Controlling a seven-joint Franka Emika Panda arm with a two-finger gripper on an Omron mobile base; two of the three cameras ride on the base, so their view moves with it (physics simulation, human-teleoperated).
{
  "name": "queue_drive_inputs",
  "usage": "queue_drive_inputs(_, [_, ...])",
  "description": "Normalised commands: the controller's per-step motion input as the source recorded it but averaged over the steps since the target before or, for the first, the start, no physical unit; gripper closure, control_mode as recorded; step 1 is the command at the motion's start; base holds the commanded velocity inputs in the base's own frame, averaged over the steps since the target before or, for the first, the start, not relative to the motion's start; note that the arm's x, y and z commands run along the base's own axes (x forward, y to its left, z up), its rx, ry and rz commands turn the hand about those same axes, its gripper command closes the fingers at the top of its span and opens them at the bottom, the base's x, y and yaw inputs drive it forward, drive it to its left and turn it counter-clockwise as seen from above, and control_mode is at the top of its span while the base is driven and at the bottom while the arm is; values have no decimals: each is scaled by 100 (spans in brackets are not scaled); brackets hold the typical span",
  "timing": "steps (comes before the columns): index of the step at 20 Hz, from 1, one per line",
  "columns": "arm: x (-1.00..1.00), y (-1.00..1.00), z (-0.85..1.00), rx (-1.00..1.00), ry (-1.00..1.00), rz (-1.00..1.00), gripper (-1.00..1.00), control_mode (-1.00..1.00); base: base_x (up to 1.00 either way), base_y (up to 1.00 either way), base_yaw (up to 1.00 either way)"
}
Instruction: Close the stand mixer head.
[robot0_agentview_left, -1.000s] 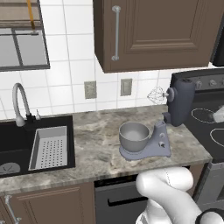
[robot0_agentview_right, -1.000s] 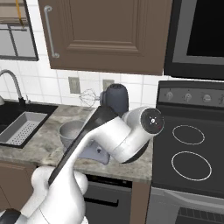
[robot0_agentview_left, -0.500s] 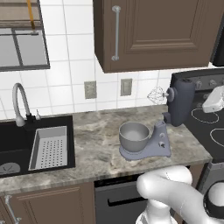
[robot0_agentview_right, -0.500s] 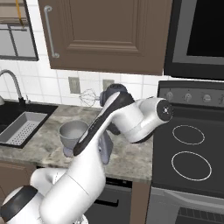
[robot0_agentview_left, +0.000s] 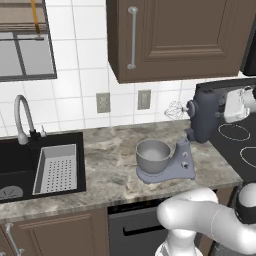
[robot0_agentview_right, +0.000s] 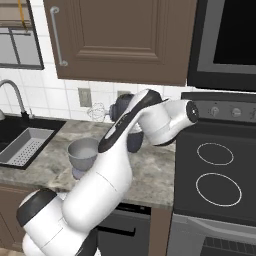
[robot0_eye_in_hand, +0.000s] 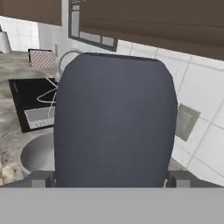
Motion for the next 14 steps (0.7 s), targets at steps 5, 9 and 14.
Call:
queue_drive_inputs(5, [44, 100, -15, 0, 0, 38, -100, -100, 0, 0, 0])
queue_drive_inputs(9, [46, 100, -49, -6, 0, 40, -100, -100, 0, 0, 0])
queue_drive_inputs(14, [26, 100, -74, -16, -3, 35, -100, -100, 0, 0, 0])
